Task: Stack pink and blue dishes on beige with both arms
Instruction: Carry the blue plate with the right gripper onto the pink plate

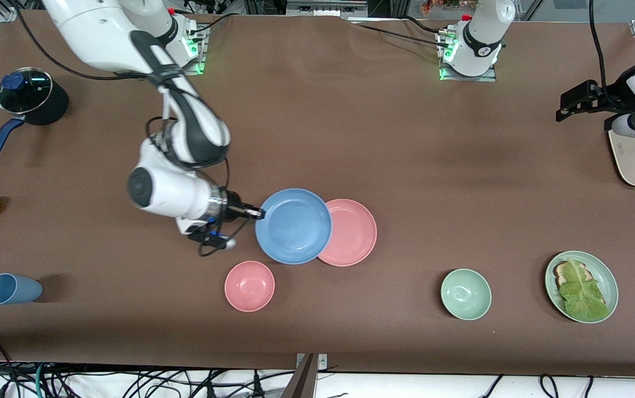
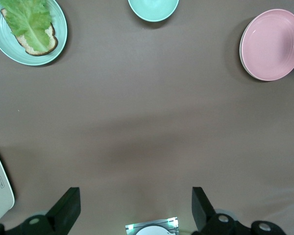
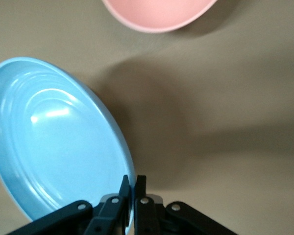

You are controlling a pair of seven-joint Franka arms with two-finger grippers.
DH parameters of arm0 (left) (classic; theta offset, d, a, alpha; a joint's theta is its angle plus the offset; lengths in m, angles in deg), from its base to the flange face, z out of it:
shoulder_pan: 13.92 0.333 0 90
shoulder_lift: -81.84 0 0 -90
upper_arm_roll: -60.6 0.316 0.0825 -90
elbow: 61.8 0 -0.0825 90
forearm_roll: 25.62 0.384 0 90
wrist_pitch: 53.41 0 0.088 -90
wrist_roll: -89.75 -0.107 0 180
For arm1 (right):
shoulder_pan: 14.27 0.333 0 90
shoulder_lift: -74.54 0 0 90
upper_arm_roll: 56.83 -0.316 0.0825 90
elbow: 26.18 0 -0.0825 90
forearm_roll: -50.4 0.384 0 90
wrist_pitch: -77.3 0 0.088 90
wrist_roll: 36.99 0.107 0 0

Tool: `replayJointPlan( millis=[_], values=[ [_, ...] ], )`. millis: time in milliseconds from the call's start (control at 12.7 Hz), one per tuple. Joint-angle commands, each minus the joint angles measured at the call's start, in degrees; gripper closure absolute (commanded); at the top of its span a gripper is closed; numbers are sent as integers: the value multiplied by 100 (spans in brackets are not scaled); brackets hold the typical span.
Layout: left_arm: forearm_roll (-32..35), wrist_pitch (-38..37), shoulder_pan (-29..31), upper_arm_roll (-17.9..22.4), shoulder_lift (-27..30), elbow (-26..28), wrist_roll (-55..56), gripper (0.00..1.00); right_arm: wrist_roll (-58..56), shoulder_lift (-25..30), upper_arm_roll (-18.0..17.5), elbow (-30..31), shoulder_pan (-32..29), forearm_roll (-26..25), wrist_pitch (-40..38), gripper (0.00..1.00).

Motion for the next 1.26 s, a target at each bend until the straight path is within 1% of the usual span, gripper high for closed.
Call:
replayJointPlan(
  millis=[0,79,158,395,711,870,1186],
  values=[
    [-71,108,5,28,-56,-6,-37,0,717,-402,43,-532,332,-834,18,100],
    [-53,116,5,29,-65,-6,-37,0,780,-499,43,-593,516,-914,44,100],
    [-53,134,5,29,-65,-6,-37,0,824,-595,131,-637,683,-941,201,100],
    [-62,134,13,29,-65,-6,-46,0,859,-649,184,-664,956,-950,352,100],
    [-62,134,22,29,-65,-15,-46,0,859,-1026,193,-997,1053,-950,650,100],
    [-62,134,22,29,-65,-15,-46,0,859,-1255,193,-1191,1071,-950,923,100],
    [-62,134,22,29,-65,-15,-46,0,851,-1317,193,-1253,1089,-950,932,100]
  ],
)
